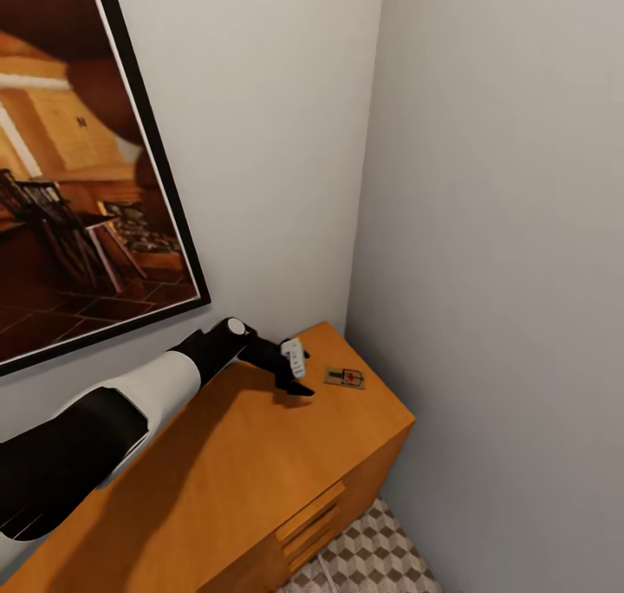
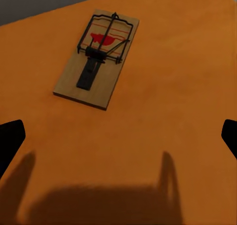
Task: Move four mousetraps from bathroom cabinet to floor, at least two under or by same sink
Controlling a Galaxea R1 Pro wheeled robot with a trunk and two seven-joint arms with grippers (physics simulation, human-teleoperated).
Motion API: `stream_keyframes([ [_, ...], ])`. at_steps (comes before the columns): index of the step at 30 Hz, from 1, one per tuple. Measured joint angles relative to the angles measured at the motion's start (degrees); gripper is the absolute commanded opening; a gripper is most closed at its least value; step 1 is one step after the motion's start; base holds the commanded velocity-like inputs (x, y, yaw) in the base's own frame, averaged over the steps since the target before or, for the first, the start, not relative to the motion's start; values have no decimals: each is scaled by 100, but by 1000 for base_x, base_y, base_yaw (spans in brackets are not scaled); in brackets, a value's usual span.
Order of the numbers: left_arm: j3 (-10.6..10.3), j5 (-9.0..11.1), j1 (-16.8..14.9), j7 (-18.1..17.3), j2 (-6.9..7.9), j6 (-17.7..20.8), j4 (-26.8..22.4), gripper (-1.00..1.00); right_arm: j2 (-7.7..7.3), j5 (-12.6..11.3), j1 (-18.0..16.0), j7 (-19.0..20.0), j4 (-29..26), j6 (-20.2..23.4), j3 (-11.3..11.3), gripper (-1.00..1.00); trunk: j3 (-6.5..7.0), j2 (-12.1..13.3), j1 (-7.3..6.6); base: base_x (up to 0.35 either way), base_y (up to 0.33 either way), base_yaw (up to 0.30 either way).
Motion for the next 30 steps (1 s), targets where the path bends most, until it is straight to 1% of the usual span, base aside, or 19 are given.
stream_keyframes([
  [3, 9, 4, 0, 0, -13, 0, -68, 100, 0, 0, 0, 0, 0, 0, 0, 100, -24, 0, 0, 0, 0, 0],
  [4, 17, 7, 0, 0, -31, 1, -163, 100, 0, 0, 1, 0, 0, 0, 0, 100, -32, 0, 0, 0, 0, 0],
  [7, 14, 6, 0, -3, -36, 2, -197, 100, 0, 0, 1, 0, 0, 0, 0, 100, -56, 0, 0, 0, 0, 0],
  [21, 22, 6, 0, -16, -22, -6, -233, 100, -8, -7, 0, 0, 0, 0, -7, 100, -169, 0, 0, 0, 0, 0],
  [30, 112, -1, 0, -19, 1, -1, -234, 100, -9, -8, 0, 0, 0, 0, -9, 100, -242, 0, 0, 0, 0, 0],
])
